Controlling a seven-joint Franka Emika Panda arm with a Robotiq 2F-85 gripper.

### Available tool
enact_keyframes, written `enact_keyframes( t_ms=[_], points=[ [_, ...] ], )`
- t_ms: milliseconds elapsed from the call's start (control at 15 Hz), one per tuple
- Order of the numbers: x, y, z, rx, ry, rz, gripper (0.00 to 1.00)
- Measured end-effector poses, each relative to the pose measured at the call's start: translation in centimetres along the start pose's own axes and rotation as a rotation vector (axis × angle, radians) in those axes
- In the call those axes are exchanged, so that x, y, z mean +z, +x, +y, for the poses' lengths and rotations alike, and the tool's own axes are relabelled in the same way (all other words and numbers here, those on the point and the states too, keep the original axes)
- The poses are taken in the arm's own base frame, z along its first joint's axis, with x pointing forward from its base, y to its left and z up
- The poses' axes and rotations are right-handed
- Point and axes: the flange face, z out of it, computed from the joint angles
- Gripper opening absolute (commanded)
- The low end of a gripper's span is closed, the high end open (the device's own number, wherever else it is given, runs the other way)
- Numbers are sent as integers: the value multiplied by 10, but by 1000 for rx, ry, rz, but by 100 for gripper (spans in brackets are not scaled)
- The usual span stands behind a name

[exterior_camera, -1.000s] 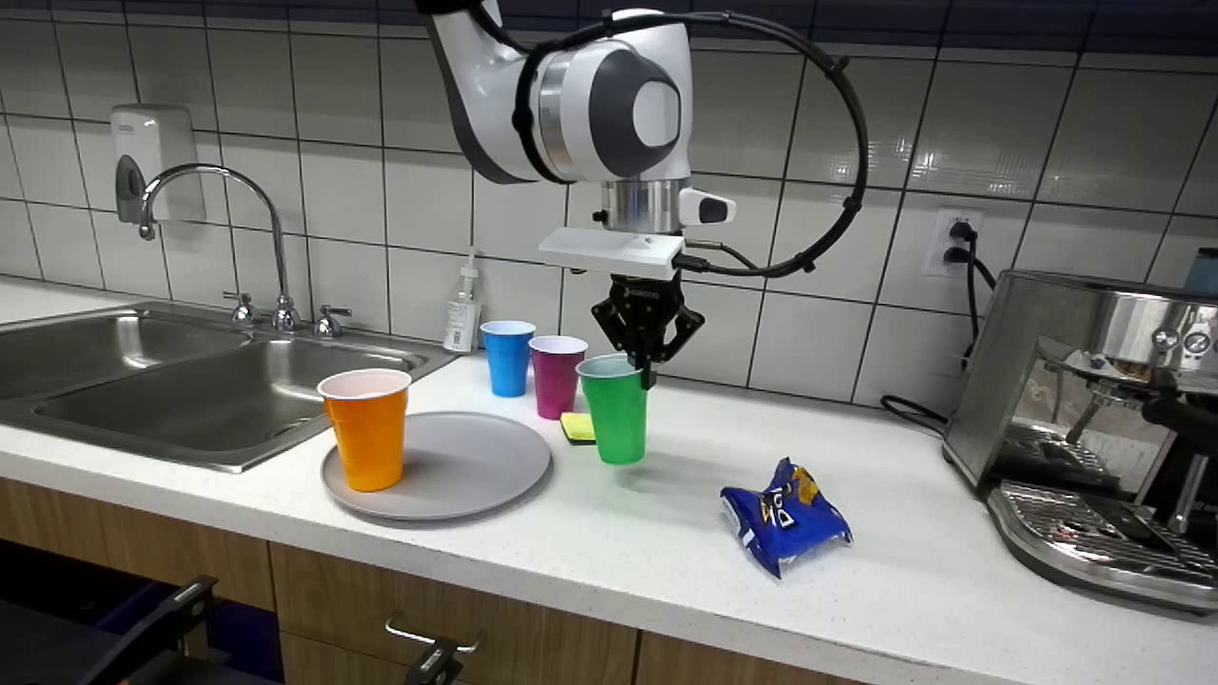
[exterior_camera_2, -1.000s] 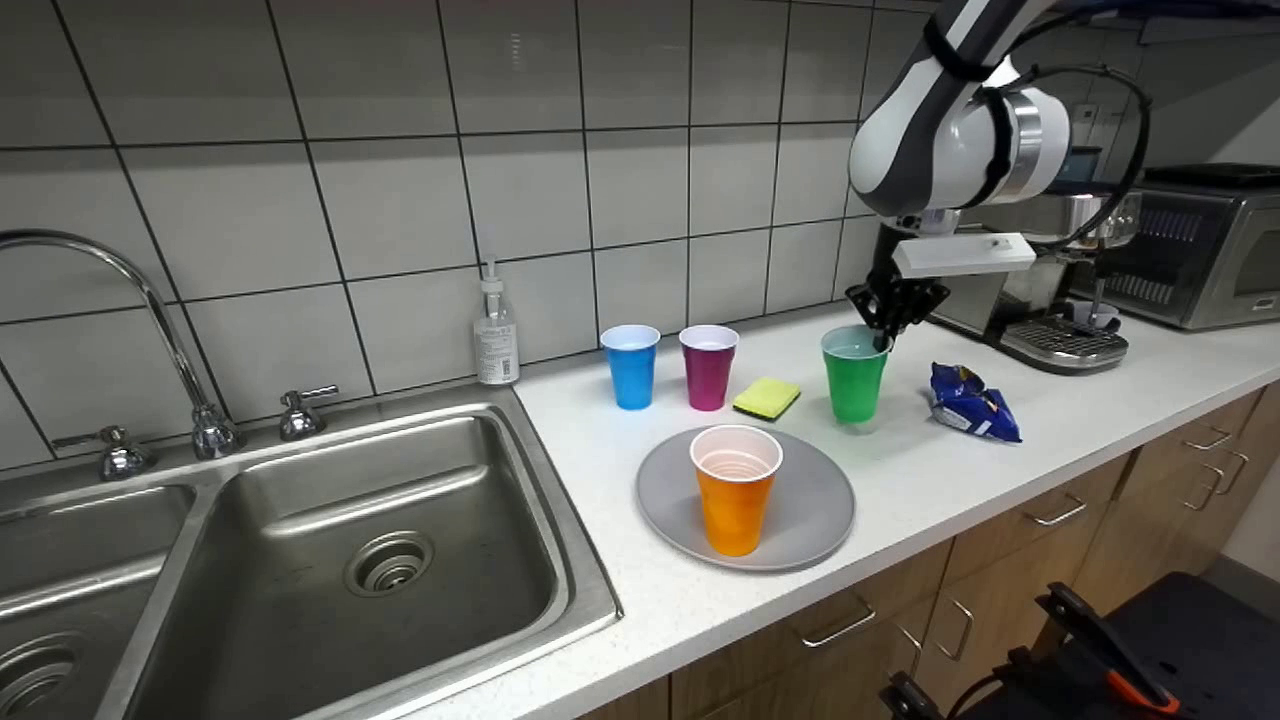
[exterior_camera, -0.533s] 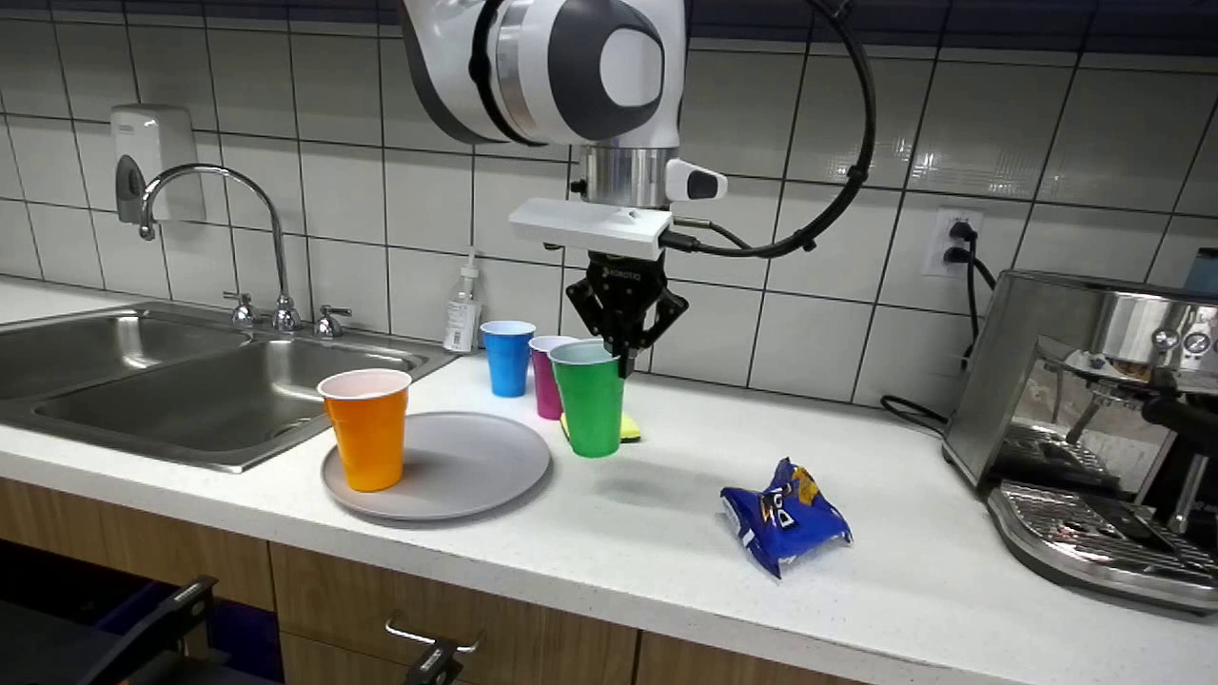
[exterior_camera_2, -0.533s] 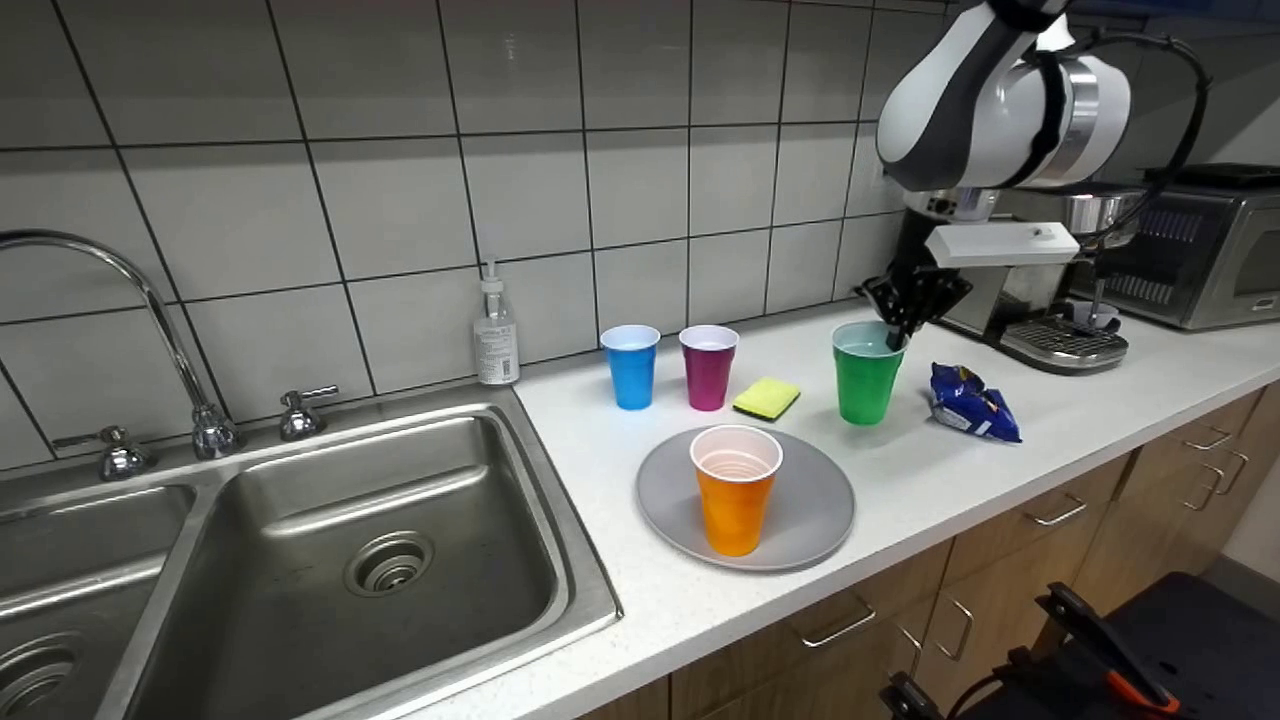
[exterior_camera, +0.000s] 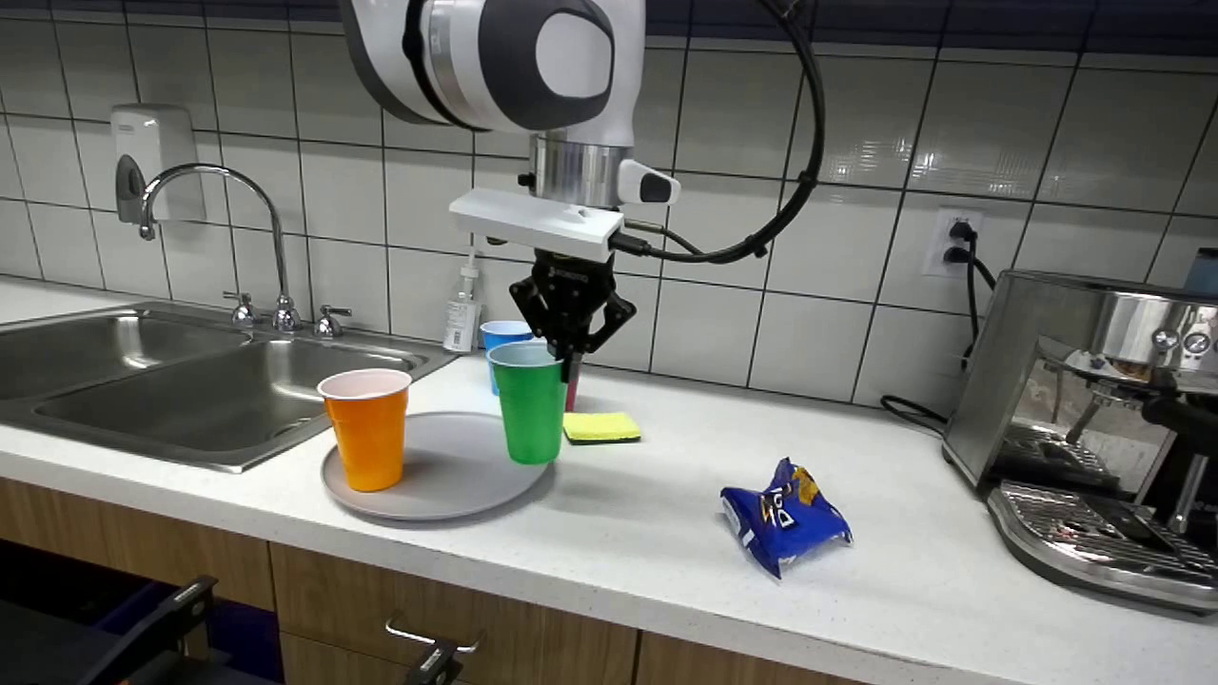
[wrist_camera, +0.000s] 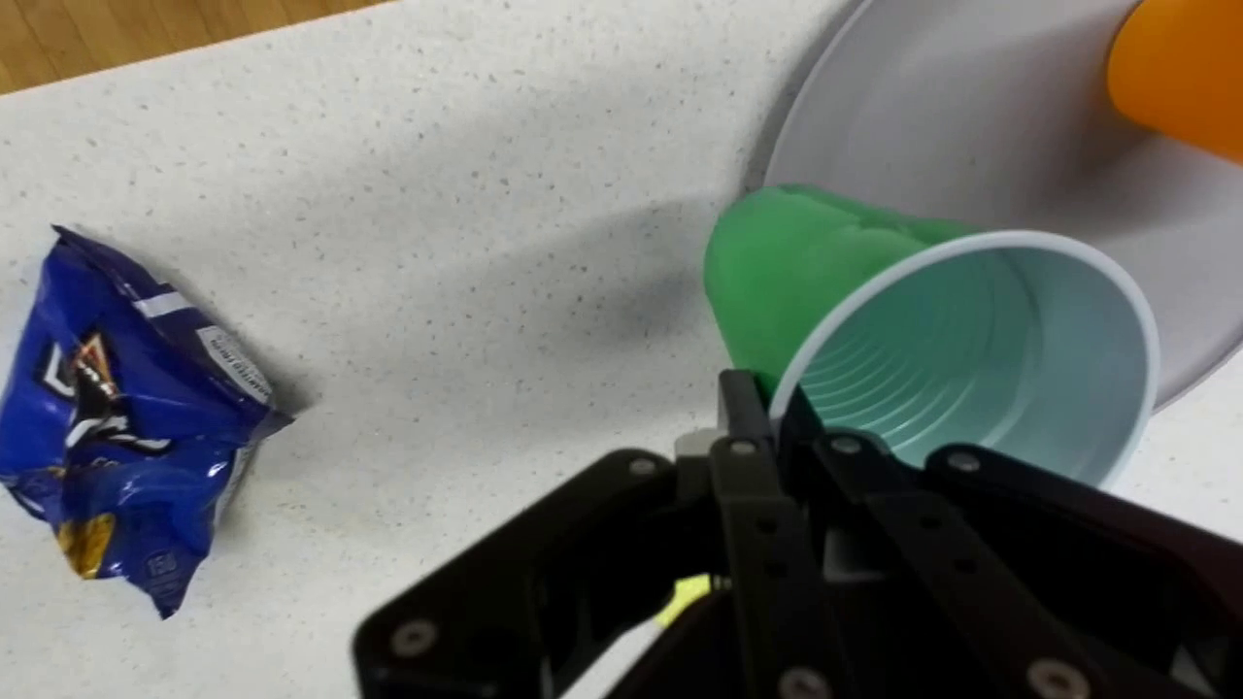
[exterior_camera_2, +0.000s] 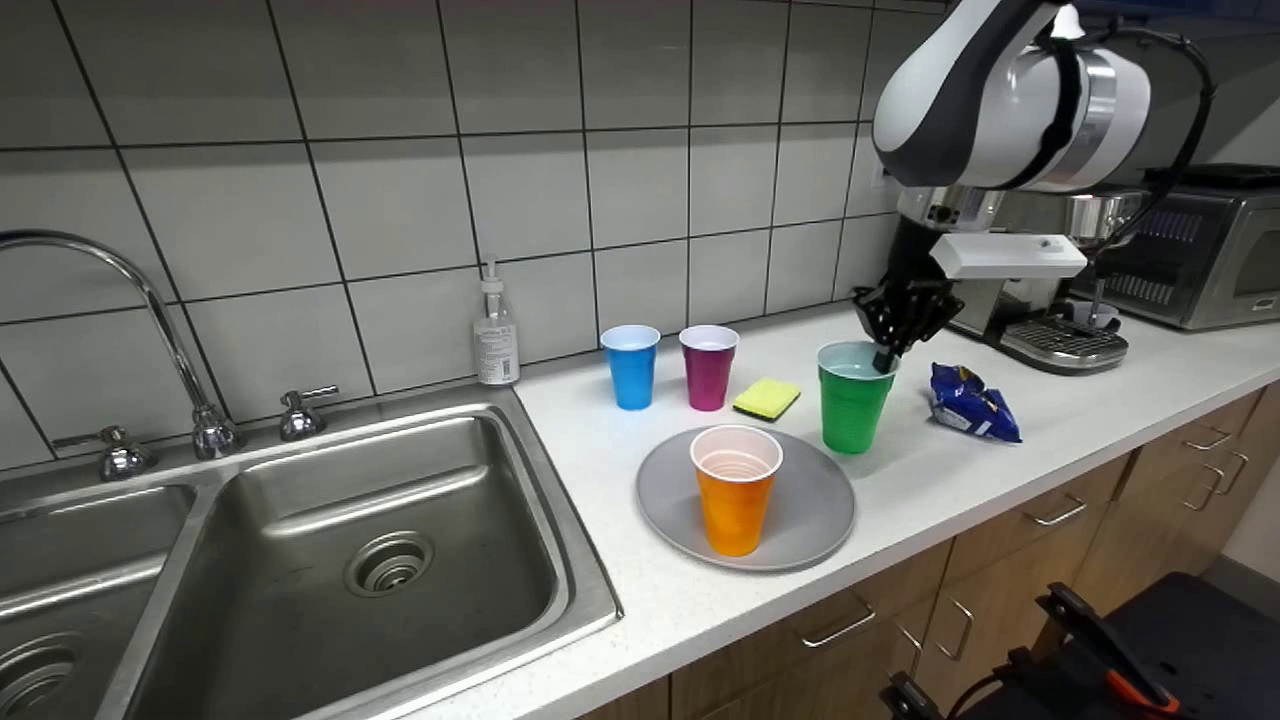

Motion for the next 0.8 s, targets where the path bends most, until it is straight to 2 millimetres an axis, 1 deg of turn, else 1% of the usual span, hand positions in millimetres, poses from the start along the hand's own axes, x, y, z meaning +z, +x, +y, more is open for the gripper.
enact_keyframes(
  t_ms=[400,800],
  points=[
    [11,-11,-34,-65,20,-34,1],
    [18,-18,-51,-96,29,-53,1]
  ],
)
